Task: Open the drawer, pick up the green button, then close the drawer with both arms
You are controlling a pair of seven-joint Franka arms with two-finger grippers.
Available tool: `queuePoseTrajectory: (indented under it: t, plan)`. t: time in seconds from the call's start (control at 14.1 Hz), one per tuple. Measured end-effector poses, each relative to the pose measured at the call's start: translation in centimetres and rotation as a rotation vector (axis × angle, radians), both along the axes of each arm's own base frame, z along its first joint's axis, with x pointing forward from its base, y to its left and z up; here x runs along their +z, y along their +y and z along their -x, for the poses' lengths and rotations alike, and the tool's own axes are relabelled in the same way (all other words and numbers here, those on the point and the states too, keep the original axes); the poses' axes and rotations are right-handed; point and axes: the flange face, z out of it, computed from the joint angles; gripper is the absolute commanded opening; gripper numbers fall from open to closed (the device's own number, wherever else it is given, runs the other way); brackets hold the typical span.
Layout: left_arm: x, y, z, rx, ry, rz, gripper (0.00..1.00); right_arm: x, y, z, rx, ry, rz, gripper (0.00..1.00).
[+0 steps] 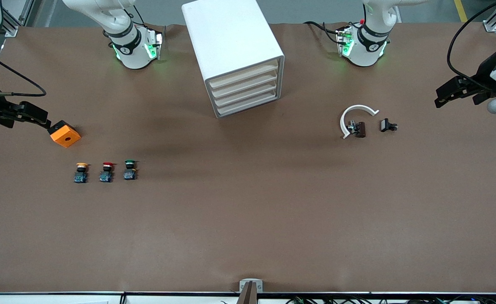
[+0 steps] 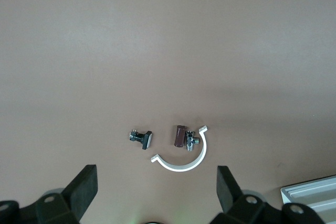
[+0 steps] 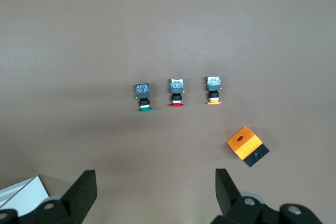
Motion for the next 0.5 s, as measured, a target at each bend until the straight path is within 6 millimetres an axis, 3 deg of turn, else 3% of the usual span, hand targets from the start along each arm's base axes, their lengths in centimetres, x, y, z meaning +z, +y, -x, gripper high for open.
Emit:
queuePoseTrajectory:
  t: [0.5]
  plan:
    - [1.4,0.1,0.6,-0.043,0.02,0.001,1.0,0.0,0.0,0.0,0.0,0.0,0.0,1.0]
